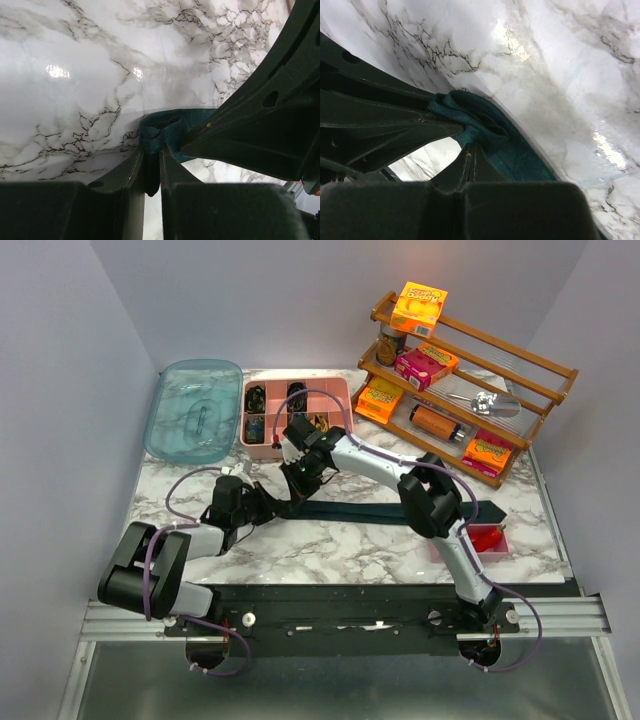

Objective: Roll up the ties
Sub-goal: Roll the tie at the center of the board.

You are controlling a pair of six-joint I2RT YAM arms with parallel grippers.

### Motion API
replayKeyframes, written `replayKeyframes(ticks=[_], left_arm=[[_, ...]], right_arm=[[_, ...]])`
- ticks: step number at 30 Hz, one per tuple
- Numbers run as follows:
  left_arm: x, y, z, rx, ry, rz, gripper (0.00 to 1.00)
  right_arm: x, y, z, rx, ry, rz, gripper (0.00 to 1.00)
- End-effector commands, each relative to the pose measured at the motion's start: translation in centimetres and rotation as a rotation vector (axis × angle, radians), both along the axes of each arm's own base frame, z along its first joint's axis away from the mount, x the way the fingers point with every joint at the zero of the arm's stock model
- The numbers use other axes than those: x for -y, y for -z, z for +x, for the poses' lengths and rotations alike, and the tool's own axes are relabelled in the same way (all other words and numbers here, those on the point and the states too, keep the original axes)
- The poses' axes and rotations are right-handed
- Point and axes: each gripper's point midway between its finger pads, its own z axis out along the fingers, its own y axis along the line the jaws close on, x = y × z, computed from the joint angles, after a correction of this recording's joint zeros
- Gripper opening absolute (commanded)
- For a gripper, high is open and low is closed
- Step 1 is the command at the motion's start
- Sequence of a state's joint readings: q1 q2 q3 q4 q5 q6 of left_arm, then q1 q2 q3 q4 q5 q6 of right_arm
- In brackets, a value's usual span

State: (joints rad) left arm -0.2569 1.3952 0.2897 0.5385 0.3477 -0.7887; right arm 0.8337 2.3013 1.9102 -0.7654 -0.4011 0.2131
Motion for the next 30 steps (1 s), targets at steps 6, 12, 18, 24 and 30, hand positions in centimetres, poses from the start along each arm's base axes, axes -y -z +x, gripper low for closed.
replayKeyframes(ticks=[6, 12, 18, 24, 30], left_arm=[[-1.6, -1.6, 1.0, 0.004, -0.010, 0.150, 0.00], [-1.1, -2.9, 1.1, 0.015, 0.018, 0.247, 0.00], [-0.1, -3.8, 1.4, 0.018, 0.043, 0.341, 0.00], [1.7, -4.5, 1.7, 0.031, 0.057, 0.430, 0.00], [2.0, -3.9, 1.7, 0.018, 0.051, 0.456, 0.00]], right_arm=[[-0.3, 0.8, 0.7, 0.003, 0.009, -0.025, 0.01], [-0.7, 1.2, 1.2, 0.003, 0.023, -0.019, 0.01], [-1.3, 1.5, 1.4, -0.005, 0.030, -0.004, 0.01], [-1.5, 2.1, 1.3, -0.017, 0.036, 0.004, 0.01], [-1.3, 2.3, 1.0, -0.026, 0.042, 0.009, 0.01]])
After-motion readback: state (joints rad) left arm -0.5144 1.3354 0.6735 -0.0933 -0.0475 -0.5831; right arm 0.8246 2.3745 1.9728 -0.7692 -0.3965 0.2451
